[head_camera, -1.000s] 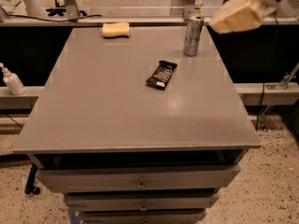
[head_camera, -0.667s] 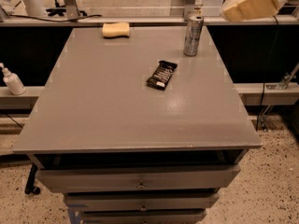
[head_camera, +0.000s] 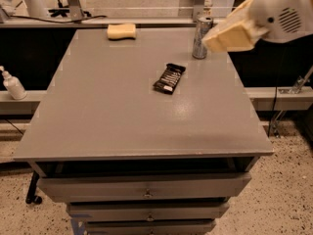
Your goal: Move rxbar chocolate near redbull can
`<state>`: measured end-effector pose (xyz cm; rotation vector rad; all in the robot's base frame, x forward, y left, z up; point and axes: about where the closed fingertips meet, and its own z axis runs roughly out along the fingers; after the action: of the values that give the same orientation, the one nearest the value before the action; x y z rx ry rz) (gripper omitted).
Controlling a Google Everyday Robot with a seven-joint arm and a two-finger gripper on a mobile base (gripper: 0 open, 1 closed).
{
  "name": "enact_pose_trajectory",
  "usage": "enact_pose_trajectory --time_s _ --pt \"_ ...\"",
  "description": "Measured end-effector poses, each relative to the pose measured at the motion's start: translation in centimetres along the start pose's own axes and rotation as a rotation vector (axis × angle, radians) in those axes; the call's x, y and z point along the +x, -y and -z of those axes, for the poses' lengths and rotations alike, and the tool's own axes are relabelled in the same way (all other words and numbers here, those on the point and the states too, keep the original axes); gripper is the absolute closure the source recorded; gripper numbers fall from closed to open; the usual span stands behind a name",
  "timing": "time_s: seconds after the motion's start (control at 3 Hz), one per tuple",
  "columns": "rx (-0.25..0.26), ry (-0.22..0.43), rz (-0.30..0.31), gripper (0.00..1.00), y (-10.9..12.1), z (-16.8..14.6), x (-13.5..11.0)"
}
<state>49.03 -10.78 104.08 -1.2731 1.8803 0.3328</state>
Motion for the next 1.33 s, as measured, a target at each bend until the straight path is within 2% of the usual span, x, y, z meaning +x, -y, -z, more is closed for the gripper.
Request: enact_pose_trajectory --time_s 0.33,0.67,1.0,1.33 --pt "-0.001 0.007 -0.070 0.12 -0.6 -4.4 0.6" --pt "0.009 0.010 -0.069 0.00 -0.6 -4.3 0.4" --pt "0.009 0.010 -0.068 0.00 -0.6 -4.3 0.4" --pt "0.061 0.033 -0.075 0.00 0.5 -5.3 0.8"
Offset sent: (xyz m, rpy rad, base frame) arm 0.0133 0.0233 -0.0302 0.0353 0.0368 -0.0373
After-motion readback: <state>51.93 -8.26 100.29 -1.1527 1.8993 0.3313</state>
